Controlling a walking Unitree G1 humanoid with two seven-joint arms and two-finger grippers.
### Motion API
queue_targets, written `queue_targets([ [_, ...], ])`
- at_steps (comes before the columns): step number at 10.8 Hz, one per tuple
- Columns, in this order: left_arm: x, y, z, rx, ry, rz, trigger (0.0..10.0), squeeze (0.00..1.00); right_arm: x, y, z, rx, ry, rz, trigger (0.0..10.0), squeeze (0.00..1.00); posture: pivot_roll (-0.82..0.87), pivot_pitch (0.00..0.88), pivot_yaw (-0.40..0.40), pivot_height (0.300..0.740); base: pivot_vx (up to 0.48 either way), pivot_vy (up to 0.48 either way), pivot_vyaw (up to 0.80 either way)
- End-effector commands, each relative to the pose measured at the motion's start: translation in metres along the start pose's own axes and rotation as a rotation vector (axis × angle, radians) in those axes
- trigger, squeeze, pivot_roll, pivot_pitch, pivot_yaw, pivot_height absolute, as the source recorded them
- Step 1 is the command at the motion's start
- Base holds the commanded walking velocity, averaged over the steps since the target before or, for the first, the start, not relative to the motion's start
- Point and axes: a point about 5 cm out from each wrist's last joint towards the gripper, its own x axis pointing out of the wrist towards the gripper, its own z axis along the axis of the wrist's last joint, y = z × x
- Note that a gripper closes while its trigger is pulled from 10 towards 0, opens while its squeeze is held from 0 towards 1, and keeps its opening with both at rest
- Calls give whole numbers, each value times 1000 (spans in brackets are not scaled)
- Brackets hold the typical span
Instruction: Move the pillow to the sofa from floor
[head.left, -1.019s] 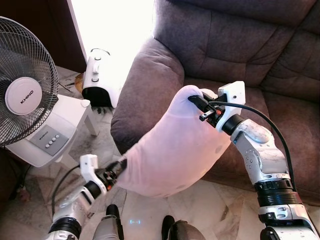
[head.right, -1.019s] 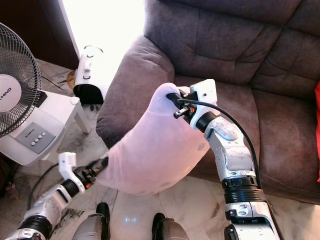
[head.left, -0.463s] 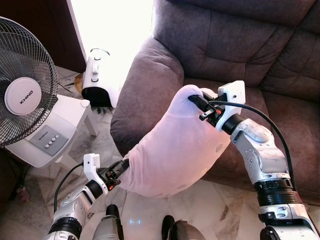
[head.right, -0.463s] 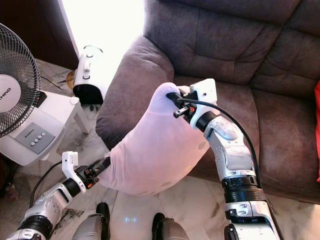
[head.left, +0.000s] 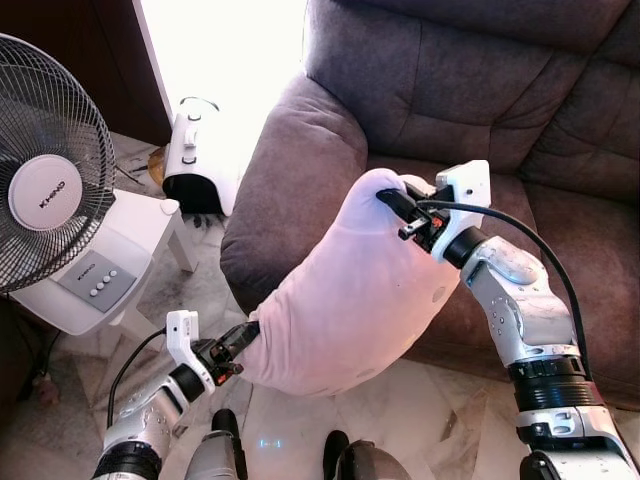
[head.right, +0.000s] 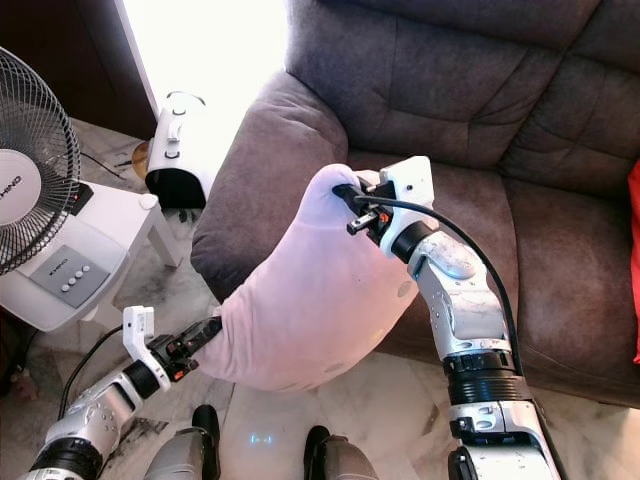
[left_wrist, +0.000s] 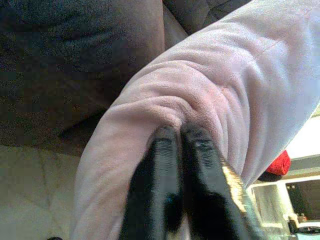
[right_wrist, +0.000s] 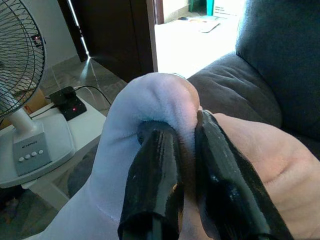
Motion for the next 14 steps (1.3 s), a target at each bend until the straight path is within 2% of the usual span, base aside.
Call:
queue_targets([
  [1, 2, -6, -9, -15, 27, -46, 0, 0, 4, 2, 16, -18, -73, 17, 10000, 0, -16, 299, -156, 740, 0, 0, 0],
  [2, 2, -7, -8, -10, 13, -42, 0, 0, 5, 2, 15, -16, -72, 16, 10000, 0, -9, 295, -152, 740, 0, 0, 0],
  [3, 5, -10, -3, 31, -30, -10, 0, 0, 5, 3, 13, -11, -73, 13, 10000, 0, 4, 284, -143, 740, 0, 0, 0],
  [4, 8, -16, 9, 125, -97, 67, 3255, 0, 5, 2, 11, -8, -77, -2, 10000, 0, 14, 274, -137, 740, 0, 0, 0],
  [5, 9, -23, 20, 164, -150, 91, 10000, 0, 5, 0, 12, -5, -88, -25, 10000, 0, 23, 266, -131, 740, 0, 0, 0],
  [6, 6, -34, 44, 216, -259, 129, 10000, 0, 7, -7, 14, -6, -103, -88, 10000, 0, 43, 252, -119, 740, 0, 0, 0],
  [8, 5, -51, 72, 254, -367, 160, 10000, 0, 9, -13, 12, 8, -114, -158, 10000, 0, 68, 237, -101, 740, 0, 0, 0],
  [9, 10, -67, 88, 342, -404, 173, 10000, 0, 9, -12, 14, 15, -135, -182, 10000, 0, 74, 227, -88, 740, 0, 0, 0],
  [13, 22, -97, 128, 435, -517, 186, 10000, 0, 3, -18, 25, -1, -198, -244, 10000, 0, 83, 180, -58, 740, 0, 0, 0],
  [14, 25, -104, 129, 478, -506, 203, 10000, 0, 2, -18, 22, 26, -207, -293, 10000, 0, 88, 165, -47, 740, 0, 0, 0],
])
